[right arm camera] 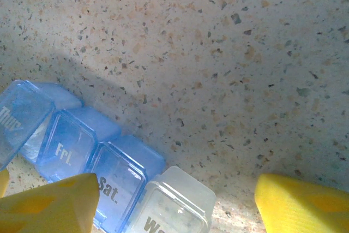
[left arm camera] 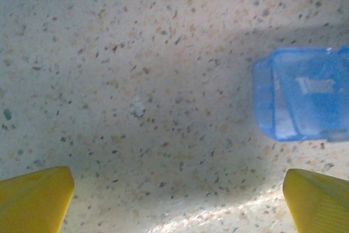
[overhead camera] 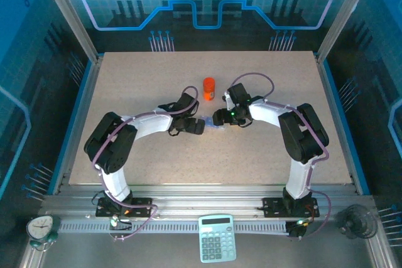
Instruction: Sort the pills into containers
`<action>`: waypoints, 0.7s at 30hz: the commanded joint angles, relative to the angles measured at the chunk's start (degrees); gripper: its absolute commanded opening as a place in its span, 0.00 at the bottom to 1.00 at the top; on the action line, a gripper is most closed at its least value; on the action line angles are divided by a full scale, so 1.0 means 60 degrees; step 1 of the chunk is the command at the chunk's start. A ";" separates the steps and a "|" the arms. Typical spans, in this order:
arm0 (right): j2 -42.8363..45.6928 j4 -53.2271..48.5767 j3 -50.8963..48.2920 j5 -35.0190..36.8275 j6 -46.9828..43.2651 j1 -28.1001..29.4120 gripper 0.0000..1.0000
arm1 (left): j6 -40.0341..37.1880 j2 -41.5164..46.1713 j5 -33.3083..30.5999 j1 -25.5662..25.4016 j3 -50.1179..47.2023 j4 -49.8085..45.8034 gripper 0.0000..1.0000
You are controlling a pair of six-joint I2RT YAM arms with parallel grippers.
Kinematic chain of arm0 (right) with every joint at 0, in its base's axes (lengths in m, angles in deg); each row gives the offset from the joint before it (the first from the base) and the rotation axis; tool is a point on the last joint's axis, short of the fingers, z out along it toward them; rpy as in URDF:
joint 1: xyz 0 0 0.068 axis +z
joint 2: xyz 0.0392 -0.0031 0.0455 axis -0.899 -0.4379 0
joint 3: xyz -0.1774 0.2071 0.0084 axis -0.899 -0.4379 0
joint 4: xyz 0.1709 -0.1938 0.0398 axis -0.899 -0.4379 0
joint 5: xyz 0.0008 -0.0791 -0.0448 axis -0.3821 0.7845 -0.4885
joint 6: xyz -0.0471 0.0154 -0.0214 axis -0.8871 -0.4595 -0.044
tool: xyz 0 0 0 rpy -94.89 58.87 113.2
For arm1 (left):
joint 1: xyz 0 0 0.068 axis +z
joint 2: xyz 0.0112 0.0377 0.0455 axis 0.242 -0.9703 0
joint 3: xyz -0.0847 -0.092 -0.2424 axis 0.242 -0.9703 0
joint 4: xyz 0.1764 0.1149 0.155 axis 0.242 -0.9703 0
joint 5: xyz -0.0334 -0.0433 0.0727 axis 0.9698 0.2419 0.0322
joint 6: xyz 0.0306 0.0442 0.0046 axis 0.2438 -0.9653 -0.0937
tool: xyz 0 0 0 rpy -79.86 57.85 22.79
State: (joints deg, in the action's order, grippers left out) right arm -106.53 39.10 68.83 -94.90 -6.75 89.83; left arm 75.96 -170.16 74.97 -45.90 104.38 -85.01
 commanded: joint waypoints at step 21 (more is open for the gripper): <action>-0.0656 0.0104 -0.0332 -0.0056 -0.0086 -0.0089 0.77 | -0.0373 -0.1361 0.0559 0.0659 0.2346 -0.0463 0.99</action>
State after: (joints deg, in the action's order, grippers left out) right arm -106.61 39.32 68.74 -94.92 -6.75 89.81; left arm 74.69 -176.59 76.68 -42.06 116.42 -85.78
